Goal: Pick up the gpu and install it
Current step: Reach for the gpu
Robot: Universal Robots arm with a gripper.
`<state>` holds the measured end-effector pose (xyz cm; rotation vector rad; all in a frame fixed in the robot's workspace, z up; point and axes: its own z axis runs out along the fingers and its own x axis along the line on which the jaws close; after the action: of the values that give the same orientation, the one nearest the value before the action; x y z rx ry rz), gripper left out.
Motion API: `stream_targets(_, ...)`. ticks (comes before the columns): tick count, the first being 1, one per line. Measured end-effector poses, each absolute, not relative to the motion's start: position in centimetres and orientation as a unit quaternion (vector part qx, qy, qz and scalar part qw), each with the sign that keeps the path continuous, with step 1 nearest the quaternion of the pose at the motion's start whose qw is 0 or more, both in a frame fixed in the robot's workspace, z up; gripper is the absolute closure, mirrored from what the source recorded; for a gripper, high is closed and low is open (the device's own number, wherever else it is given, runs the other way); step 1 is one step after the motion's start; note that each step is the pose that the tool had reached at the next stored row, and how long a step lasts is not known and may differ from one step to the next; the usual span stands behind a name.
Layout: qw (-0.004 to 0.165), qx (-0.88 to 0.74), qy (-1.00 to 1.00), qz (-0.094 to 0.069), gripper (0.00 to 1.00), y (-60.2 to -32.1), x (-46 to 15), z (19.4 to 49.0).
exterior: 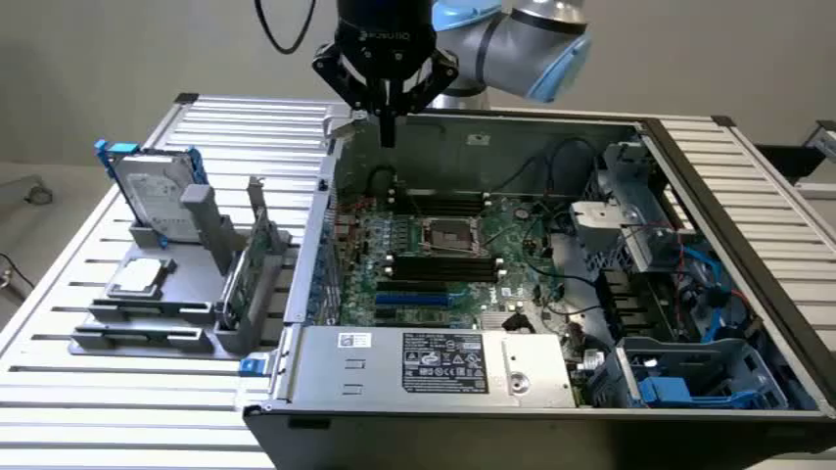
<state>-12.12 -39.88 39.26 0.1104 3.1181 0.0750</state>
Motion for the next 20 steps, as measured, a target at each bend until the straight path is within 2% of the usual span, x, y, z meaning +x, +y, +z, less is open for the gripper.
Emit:
stream_targets(10, 0.010, 0.035, 0.999, 0.024, 0.89, -39.9, -12.2, 39.3)
stream_targets(20, 0.010, 0.035, 0.999, 0.024, 0.89, -39.9, -16.7, 39.1)
